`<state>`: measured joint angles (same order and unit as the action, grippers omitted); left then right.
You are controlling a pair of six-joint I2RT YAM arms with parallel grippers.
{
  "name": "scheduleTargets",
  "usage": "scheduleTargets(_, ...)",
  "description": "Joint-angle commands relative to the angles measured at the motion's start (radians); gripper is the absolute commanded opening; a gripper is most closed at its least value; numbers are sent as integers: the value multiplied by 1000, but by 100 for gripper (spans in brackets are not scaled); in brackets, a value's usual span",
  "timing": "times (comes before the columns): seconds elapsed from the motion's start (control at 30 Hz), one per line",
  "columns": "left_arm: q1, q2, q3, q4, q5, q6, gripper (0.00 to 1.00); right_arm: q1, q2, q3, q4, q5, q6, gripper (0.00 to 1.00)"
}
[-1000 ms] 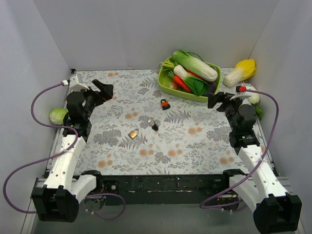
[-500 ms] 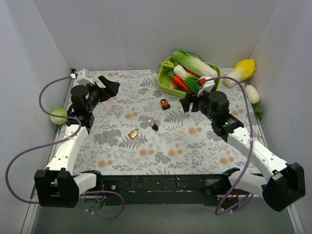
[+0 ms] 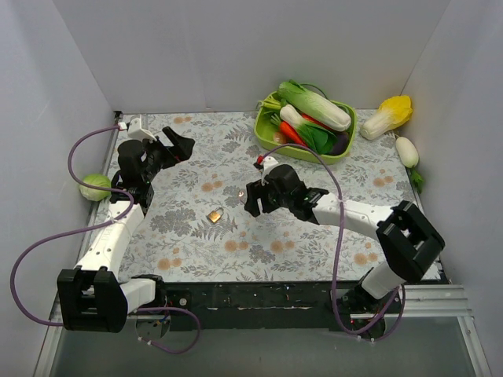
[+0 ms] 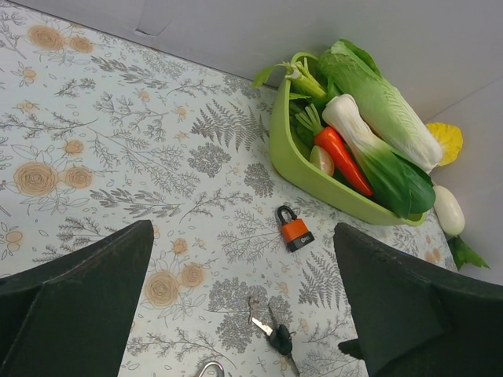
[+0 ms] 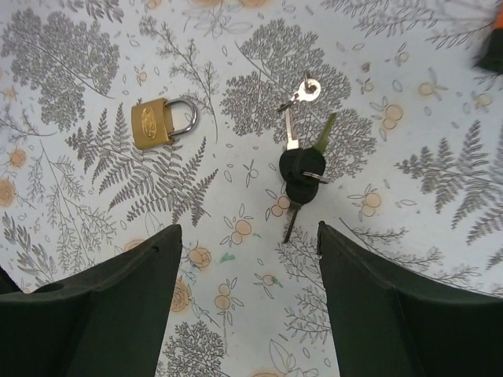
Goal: Unlock with the key
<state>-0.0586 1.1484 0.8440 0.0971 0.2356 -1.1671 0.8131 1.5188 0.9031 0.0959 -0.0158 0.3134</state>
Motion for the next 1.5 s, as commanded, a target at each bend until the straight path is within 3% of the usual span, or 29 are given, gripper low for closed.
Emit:
scheduleTargets(0.0, -4, -27, -11, -5, -22, 23, 98, 29, 67, 72, -10, -13, 50, 77)
scheduleTargets(0.27, -4, -38, -17, -2, -2, 6, 98, 31, 149, 128, -91, 83, -11, 75)
scheduleTargets(0.6, -6, -41, -17, 1, 8, 7, 98, 32, 247, 227, -137, 93, -94, 64)
scheduleTargets(0.93, -14, -42, -19, 1, 13, 12, 98, 35, 339, 307, -154, 105, -125, 62)
scheduleTargets(1.07, -17, -53, -26, 39, 82, 23, 98, 37, 360, 322, -156, 117, -131, 61)
scheduleTargets(1.47, -20, -53, -36, 56, 100, 21, 98, 37, 403, 326, -163, 117, -120, 45)
